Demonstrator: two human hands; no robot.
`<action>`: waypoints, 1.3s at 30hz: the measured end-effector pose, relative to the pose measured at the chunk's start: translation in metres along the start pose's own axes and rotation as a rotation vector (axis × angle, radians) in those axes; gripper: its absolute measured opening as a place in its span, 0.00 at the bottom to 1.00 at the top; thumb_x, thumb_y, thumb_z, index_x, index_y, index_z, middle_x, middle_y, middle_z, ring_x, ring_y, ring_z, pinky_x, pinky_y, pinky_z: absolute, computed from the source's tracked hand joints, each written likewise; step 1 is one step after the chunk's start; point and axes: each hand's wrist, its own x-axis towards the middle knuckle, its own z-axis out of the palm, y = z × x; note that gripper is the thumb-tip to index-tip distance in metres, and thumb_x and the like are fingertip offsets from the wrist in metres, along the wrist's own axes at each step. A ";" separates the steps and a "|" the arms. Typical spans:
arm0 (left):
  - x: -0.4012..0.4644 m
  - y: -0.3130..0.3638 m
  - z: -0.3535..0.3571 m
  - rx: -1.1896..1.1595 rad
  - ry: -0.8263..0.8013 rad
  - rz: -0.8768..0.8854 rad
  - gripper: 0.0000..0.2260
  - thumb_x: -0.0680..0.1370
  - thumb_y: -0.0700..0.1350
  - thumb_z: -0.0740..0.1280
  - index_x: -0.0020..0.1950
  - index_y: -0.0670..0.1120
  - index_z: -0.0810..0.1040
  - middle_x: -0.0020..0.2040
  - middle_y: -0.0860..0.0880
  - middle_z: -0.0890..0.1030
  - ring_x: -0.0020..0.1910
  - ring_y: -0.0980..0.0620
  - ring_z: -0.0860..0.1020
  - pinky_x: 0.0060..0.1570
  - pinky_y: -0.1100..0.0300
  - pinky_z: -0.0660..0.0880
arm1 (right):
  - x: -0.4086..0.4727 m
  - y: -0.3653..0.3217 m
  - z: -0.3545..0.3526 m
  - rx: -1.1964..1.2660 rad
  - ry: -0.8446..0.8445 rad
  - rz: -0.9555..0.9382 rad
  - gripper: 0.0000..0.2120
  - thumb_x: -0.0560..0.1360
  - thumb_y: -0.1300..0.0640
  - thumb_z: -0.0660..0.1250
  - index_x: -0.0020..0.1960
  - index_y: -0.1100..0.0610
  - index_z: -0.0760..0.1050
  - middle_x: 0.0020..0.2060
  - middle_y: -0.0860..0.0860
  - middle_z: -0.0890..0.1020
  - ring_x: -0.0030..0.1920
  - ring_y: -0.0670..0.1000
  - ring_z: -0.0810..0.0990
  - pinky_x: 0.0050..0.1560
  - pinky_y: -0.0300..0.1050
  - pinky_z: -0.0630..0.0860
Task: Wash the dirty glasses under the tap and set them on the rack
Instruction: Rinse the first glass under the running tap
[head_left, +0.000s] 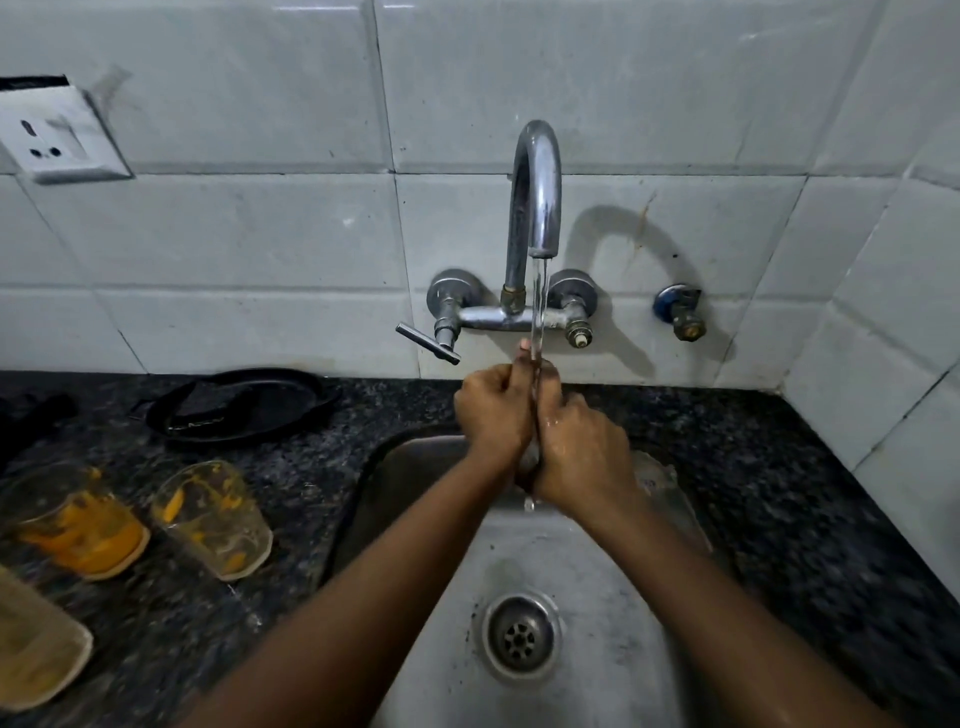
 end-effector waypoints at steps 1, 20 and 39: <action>0.002 -0.001 -0.001 -0.035 0.009 0.018 0.24 0.76 0.53 0.64 0.22 0.47 0.67 0.21 0.49 0.67 0.23 0.52 0.64 0.28 0.59 0.62 | 0.002 0.005 -0.001 0.245 -0.074 -0.005 0.53 0.62 0.52 0.77 0.73 0.50 0.43 0.56 0.57 0.76 0.53 0.59 0.79 0.50 0.52 0.78; 0.000 -0.017 -0.008 -0.352 -0.268 -0.132 0.19 0.77 0.49 0.64 0.27 0.46 0.69 0.22 0.51 0.69 0.21 0.55 0.68 0.26 0.63 0.69 | -0.011 0.045 0.019 1.319 -0.527 0.189 0.19 0.66 0.63 0.75 0.55 0.58 0.76 0.47 0.58 0.84 0.45 0.58 0.83 0.48 0.55 0.80; -0.007 -0.028 -0.034 -0.522 -0.424 -0.721 0.09 0.79 0.44 0.59 0.52 0.41 0.77 0.42 0.44 0.80 0.35 0.52 0.79 0.33 0.62 0.77 | 0.000 -0.007 -0.026 -0.333 -0.007 -0.077 0.32 0.68 0.56 0.72 0.68 0.51 0.63 0.63 0.52 0.70 0.64 0.54 0.68 0.61 0.58 0.64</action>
